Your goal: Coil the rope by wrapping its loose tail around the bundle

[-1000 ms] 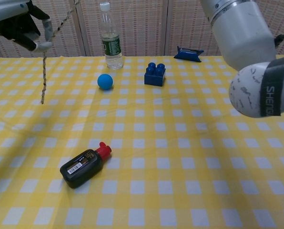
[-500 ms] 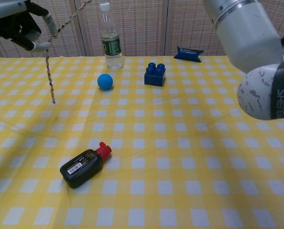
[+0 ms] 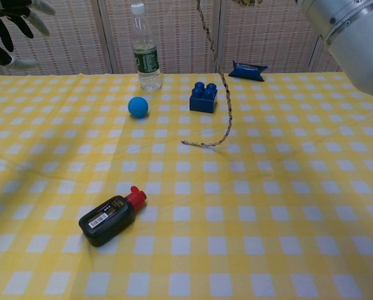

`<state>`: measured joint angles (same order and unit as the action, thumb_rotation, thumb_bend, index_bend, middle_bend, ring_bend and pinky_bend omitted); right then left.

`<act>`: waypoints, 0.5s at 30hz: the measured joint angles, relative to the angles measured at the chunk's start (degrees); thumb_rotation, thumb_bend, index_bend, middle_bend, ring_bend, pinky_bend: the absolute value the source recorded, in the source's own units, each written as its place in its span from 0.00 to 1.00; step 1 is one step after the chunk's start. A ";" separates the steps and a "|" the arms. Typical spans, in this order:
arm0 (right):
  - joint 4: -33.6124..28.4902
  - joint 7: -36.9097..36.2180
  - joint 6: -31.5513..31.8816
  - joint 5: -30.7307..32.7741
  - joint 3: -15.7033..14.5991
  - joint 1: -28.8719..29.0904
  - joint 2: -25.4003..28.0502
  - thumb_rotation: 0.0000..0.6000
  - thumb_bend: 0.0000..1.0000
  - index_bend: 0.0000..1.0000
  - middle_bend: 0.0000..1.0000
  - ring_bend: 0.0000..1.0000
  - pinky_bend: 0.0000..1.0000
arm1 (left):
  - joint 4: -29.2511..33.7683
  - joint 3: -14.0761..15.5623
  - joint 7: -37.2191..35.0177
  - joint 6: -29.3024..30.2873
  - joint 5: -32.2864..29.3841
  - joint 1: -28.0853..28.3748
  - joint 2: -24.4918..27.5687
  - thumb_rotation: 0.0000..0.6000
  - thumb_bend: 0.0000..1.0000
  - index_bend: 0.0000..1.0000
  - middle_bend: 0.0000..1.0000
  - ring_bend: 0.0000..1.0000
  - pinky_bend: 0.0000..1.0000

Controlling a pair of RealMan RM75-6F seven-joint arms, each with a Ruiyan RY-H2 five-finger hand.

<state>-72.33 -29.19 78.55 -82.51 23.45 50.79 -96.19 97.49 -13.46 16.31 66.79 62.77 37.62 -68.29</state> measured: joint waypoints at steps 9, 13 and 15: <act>-3.83 3.11 -0.61 -2.93 -4.51 -3.86 7.16 1.00 0.14 0.87 0.70 0.53 0.50 | -3.85 2.21 1.99 8.67 4.39 -4.98 0.00 1.00 0.31 0.14 0.23 0.25 0.38; -4.74 3.64 -1.02 -3.85 -5.86 -5.01 9.41 1.00 0.14 0.87 0.70 0.53 0.50 | -5.55 3.18 1.63 11.46 5.91 -7.77 0.16 1.00 0.31 0.16 0.23 0.25 0.38; -5.17 3.80 -1.11 -4.38 -6.54 -5.61 10.52 1.00 0.14 0.87 0.70 0.53 0.50 | -6.21 3.55 0.92 12.33 6.22 -9.03 0.35 1.00 0.31 0.17 0.23 0.25 0.38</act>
<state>-77.50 -25.39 77.44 -86.89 16.91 45.18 -85.67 91.28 -9.90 17.23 79.11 68.99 28.59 -67.93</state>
